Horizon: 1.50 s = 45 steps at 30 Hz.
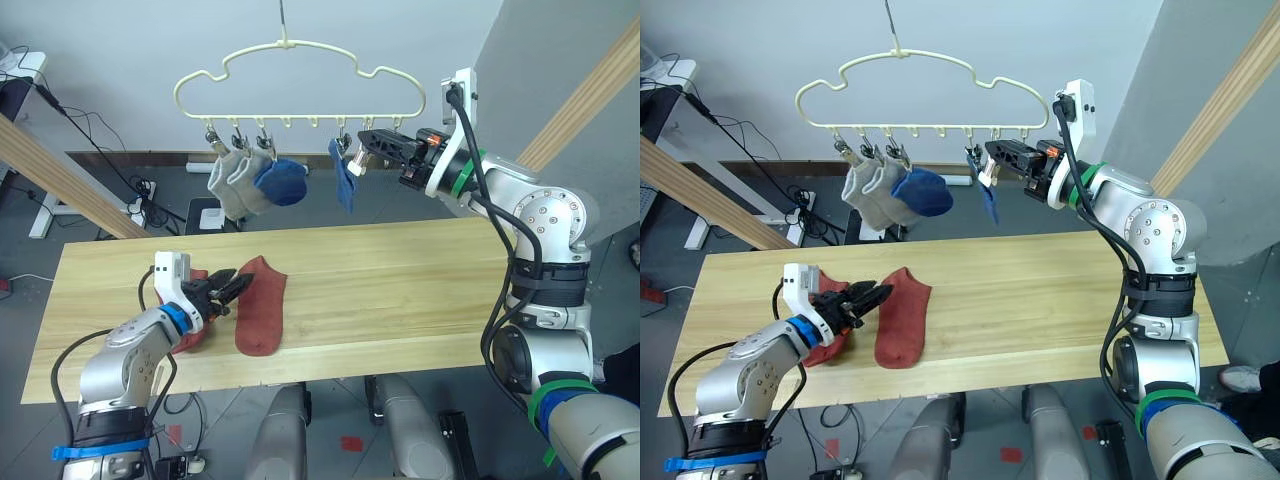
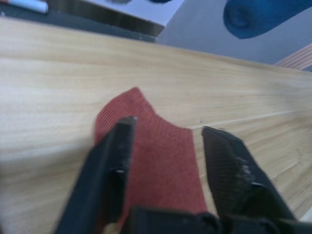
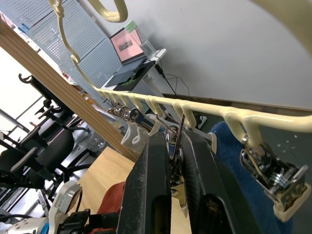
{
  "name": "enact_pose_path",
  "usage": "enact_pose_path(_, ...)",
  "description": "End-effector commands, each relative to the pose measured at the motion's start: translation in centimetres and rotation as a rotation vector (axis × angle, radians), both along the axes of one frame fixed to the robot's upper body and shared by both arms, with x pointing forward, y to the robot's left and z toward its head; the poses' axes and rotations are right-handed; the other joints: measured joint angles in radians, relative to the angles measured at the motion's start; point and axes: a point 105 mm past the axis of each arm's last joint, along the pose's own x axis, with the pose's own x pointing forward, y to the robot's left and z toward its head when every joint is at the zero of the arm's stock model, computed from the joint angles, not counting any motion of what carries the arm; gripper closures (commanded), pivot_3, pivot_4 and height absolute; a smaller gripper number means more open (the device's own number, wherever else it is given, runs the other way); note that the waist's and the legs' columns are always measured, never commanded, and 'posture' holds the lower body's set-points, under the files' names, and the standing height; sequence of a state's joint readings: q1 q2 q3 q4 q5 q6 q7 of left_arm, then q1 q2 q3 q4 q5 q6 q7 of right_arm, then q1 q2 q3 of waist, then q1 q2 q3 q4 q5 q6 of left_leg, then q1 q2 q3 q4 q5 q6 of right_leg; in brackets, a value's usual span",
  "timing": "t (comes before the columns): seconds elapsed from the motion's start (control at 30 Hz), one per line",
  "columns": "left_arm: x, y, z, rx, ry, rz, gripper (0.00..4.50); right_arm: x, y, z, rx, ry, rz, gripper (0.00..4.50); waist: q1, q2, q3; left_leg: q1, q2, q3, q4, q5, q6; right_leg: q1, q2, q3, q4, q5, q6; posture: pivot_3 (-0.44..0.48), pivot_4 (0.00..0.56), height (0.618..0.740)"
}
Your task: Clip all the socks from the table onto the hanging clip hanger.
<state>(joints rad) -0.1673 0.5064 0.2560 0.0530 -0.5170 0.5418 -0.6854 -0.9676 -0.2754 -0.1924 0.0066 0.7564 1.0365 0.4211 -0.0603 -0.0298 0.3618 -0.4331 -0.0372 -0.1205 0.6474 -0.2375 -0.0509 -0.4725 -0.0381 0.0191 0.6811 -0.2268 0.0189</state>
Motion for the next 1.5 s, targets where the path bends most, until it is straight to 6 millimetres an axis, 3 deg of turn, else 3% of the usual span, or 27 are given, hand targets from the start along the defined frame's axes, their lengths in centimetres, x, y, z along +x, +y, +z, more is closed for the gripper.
enact_pose_path(0.03, -0.2, -0.4, 0.2, 0.004, -0.017, -0.02, 0.76, -0.8, 0.0, 1.2, 0.01, -0.059, 0.009, 4.19, 0.0, 0.0, 0.0, 0.0, 0.0, 0.0, 0.0, 0.0, 0.0, 0.0, 0.0, 0.0, 0.0, 0.0, 0.0, -0.043, 0.39, 0.74)
enact_pose_path(0.13, 0.2, -0.2, 0.2, 0.058, -0.051, -0.01, 0.01, -0.9, 0.0, 1.2, 0.01, -0.057, 0.008, 4.19, 0.0, 0.0, 0.0, 0.0, 0.0, 0.0, 0.0, 0.0, 0.0, 0.0, 0.0, 0.0, 0.0, 0.0, 0.0, -0.044, 0.388, 0.74)
enact_pose_path(0.33, 2.7, 1.0, -1.6, 0.278, -0.095, 0.044, 0.01, -1.0, 0.1, 1.2, 0.007, -0.058, 0.009, 4.19, 0.002, 0.0, 0.0, 0.0, 0.0, 0.0, 0.001, 0.0, 0.0, 0.0, 0.0, 0.0, 0.0, 0.0, 0.0, -0.051, 0.387, 0.74)
enact_pose_path(0.5, 2.8, 0.9, -3.9, 0.257, -0.005, 0.029, 0.01, -1.0, 0.0, 1.1, 0.007, -0.057, 0.006, 4.19, -0.005, 0.0, 0.0, 0.0, 0.0, 0.0, 0.0, 0.0, 0.0, 0.0, 0.0, 0.0, 0.0, 0.0, 0.0, -0.054, 0.388, 0.74)
enact_pose_path(0.63, 1.4, -0.9, -5.8, 0.239, 0.067, -0.087, 0.01, -1.0, 0.0, 1.2, 0.002, -0.057, 0.004, 4.19, -0.005, 0.0, 0.0, 0.0, 0.0, 0.001, 0.0, 0.0, 0.0, 0.0, 0.0, 0.001, 0.0, 0.0, 0.0, -0.065, 0.393, 0.74)
enact_pose_path(0.87, 0.5, -0.9, -6.0, 0.338, 0.022, -0.117, 1.57, -0.9, -0.2, 1.2, 0.004, -0.054, -0.004, 4.19, -0.006, 0.0, 0.0, 0.0, 0.0, 0.0, 0.0, 0.0, 0.0, 0.0, 0.0, 0.0, 0.001, 0.0, 0.0, -0.064, 0.396, 0.74)
enact_pose_path(1.2, 0.9, -1.1, -5.4, 0.322, -0.017, -0.112, 3.82, -0.6, -0.4, 1.2, 0.004, -0.053, -0.015, 4.19, -0.006, 0.0, 0.0, 0.0, 0.0, 0.0, 0.0, 0.0, 0.0, 0.0, 0.0, 0.0, 0.001, 0.0, 0.0, -0.067, 0.403, 0.74)
enact_pose_path(1.37, 0.9, -1.8, -4.7, 0.289, -0.038, -0.131, 4.49, -0.6, -0.4, 1.2, 0.004, -0.055, -0.017, 4.19, -0.006, 0.0, 0.0, 0.0, 0.0, 0.0, 0.0, 0.0, 0.0, 0.0, 0.0, 0.0, 0.001, 0.0, 0.0, -0.068, 0.404, 0.74)
enact_pose_path(1.5, 1.1, -2.1, -3.8, 0.242, -0.057, -0.128, 4.49, -0.6, -0.4, 1.1, 0.0, -0.056, -0.02, 4.19, -0.007, 0.0, 0.0, 0.0, 0.0, 0.0, 0.0, 0.0, 0.0, 0.0, 0.0, 0.0, 0.0, 0.0, 0.0, -0.065, 0.403, 0.74)
